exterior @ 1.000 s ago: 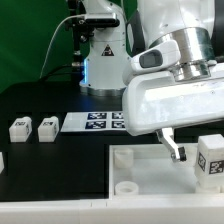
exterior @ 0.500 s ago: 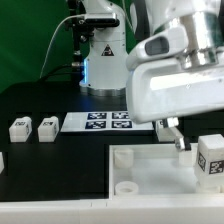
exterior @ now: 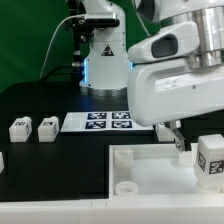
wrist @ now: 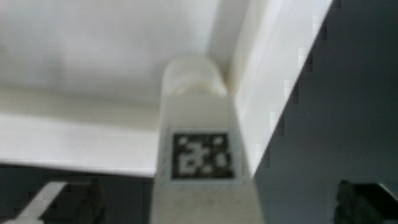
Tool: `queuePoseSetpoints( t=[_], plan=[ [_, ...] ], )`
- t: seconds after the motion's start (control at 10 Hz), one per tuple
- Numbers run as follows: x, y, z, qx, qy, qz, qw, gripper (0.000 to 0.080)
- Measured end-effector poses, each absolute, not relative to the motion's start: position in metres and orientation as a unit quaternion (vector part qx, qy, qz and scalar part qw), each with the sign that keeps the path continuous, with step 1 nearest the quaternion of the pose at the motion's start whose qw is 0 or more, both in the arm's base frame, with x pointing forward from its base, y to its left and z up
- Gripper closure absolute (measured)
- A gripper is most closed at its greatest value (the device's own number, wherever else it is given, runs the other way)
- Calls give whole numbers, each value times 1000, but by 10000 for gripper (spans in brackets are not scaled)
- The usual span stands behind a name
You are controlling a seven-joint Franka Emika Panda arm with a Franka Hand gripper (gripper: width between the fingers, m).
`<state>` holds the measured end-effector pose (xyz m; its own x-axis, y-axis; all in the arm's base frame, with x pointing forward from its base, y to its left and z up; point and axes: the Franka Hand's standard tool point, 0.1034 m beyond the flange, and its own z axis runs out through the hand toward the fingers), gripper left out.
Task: Assemble one leg
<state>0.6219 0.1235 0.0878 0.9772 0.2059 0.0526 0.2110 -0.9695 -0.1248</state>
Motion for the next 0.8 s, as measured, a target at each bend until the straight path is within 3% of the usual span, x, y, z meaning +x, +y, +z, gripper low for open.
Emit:
queuePoseSetpoints(
  t=[0.2,0.8],
  plan=[
    [615,124,82,-988,-114,80,65,150],
    [627,121,79,-989,-111,78,64,150]
  ],
)
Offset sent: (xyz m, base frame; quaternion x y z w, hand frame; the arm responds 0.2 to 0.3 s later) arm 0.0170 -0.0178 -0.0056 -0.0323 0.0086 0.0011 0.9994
